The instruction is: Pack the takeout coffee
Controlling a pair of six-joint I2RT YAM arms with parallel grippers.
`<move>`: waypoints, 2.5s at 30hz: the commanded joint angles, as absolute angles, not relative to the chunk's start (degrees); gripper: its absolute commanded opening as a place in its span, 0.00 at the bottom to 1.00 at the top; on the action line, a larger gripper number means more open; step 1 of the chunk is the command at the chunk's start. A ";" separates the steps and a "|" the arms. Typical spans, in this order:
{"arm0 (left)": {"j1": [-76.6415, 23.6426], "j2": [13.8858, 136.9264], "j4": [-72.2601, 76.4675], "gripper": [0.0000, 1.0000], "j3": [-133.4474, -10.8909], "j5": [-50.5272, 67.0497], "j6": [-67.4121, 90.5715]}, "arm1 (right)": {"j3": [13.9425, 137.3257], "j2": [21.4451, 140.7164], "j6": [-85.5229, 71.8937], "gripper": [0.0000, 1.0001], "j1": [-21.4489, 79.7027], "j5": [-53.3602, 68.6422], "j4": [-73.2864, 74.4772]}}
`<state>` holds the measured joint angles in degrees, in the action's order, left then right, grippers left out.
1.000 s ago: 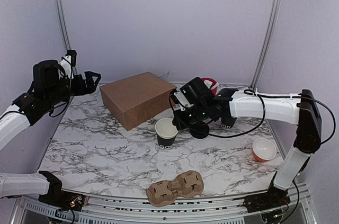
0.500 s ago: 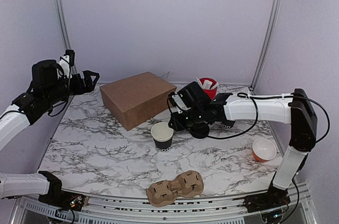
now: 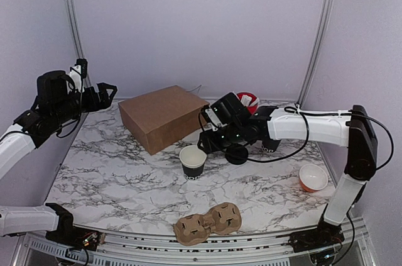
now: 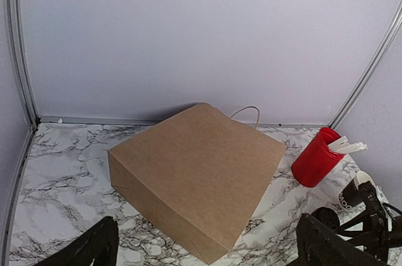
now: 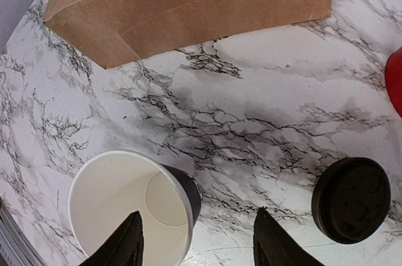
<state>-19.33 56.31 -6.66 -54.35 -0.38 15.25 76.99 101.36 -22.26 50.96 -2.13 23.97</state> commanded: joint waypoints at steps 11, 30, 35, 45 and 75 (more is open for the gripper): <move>-18.72 56.78 -4.92 0.99 -53.71 0.66 15.56 | 71.75 92.15 -20.95 0.93 42.47 -6.67 26.76; -18.73 56.76 -4.83 0.99 -53.57 0.53 15.46 | 68.97 100.77 -17.57 0.93 36.38 -5.62 25.37; -18.75 56.85 -4.86 0.99 -53.53 0.47 15.47 | 68.94 102.64 -16.76 0.90 35.52 -6.18 24.73; -18.80 57.45 -4.84 0.99 -53.44 0.18 15.31 | 68.36 105.36 -16.57 0.85 33.88 -4.57 22.69; -18.75 58.37 -4.85 0.99 -53.48 0.01 15.21 | 72.91 107.24 -16.68 0.69 34.65 -7.11 27.96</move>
